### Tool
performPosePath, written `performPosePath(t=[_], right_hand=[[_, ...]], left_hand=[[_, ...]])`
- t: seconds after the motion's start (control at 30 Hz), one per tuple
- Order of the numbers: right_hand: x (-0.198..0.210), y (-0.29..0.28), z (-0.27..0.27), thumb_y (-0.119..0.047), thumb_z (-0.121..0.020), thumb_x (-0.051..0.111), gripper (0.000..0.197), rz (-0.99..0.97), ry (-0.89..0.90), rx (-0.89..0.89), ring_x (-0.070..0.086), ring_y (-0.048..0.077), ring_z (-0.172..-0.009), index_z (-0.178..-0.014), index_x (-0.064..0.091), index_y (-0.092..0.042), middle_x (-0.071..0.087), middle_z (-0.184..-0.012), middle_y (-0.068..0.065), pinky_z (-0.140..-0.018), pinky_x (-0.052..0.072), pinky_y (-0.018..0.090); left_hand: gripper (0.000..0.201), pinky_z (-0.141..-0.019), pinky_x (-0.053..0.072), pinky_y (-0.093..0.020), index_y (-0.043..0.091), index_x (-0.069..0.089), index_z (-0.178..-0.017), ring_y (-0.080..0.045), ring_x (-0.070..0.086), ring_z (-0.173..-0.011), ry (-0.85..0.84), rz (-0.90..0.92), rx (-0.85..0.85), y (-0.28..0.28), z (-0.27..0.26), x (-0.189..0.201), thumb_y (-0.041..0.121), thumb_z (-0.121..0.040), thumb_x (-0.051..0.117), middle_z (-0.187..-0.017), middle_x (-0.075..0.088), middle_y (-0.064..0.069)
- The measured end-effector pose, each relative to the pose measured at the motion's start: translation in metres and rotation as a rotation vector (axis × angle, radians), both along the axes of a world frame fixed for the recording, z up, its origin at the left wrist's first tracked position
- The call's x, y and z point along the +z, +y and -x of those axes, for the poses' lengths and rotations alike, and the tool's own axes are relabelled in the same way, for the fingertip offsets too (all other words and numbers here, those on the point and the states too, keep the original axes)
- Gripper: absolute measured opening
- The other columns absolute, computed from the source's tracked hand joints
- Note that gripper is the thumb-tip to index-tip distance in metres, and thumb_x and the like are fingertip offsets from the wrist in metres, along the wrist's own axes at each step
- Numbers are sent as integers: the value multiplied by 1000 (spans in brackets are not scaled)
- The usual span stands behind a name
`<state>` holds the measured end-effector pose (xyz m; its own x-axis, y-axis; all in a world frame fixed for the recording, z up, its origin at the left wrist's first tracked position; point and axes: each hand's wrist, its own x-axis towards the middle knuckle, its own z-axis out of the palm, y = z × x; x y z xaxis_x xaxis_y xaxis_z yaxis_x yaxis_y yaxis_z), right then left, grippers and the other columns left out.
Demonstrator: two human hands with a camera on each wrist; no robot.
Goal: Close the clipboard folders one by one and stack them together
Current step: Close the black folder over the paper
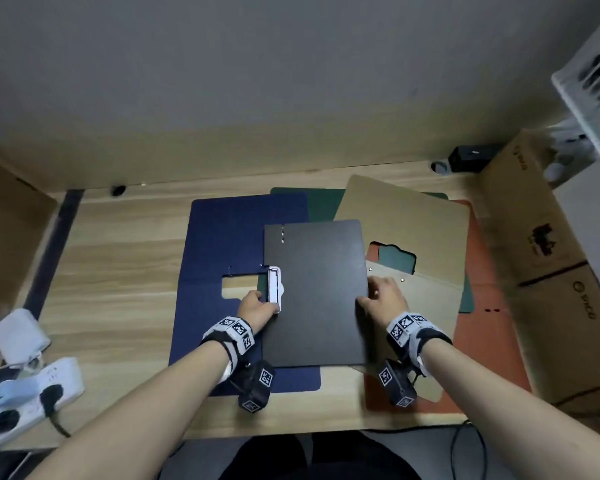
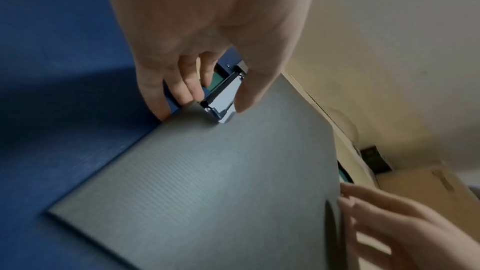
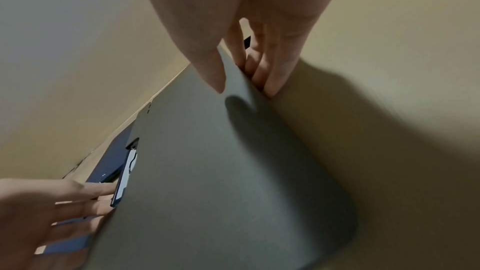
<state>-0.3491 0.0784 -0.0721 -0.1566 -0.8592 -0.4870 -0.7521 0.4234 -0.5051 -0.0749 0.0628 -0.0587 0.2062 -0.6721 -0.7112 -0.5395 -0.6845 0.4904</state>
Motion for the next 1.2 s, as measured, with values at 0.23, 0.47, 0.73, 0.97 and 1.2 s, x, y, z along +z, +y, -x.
performPosePath(t=[0.23, 0.47, 0.73, 0.97, 1.2], right_hand=[[3, -10, -16, -29, -74, 79, 55, -31, -79, -82, 62, 29, -108, -120, 55, -10, 67, -117, 9, -92, 47, 34], [2, -23, -50, -41, -64, 84, 55, 12, -65, -48, 63, 25, -100, -107, 60, -16, 65, -108, 4, -90, 52, 38], [14, -42, -161, -27, -72, 84, 67, 66, -176, -136, 65, 25, -97, -128, 49, -14, 63, -96, -4, -94, 52, 43], [5, -70, -292, -25, -71, 84, 63, 87, -220, -70, 66, 22, -103, -125, 53, -16, 70, -109, 1, -95, 51, 40], [-15, -95, -392, -32, -72, 80, 55, 68, -138, 90, 64, 22, -103, -119, 52, -23, 67, -112, 1, -89, 52, 36]], left_hand=[[38, -79, 58, -36, 22, 62, -85, -24, 71, -88, 110, 56, 61, -5, -12, -6, 25, -50, 77, -90, 74, -1], [36, -92, 55, -38, 12, 55, -104, -26, 67, -97, 284, 134, 77, -12, -53, 9, 3, -76, 74, -108, 69, -13], [37, -88, 54, -40, 11, 53, -110, -27, 64, -91, 390, 148, 78, -37, -169, 16, -7, -81, 68, -112, 68, -21], [46, -90, 54, -39, 5, 55, -123, -32, 65, -104, 341, 197, 195, -49, -293, 5, -11, -81, 67, -119, 66, -19], [42, -84, 55, -39, 4, 61, -118, -29, 65, -96, 196, 304, 296, -57, -384, -14, -11, -80, 66, -107, 68, -12]])
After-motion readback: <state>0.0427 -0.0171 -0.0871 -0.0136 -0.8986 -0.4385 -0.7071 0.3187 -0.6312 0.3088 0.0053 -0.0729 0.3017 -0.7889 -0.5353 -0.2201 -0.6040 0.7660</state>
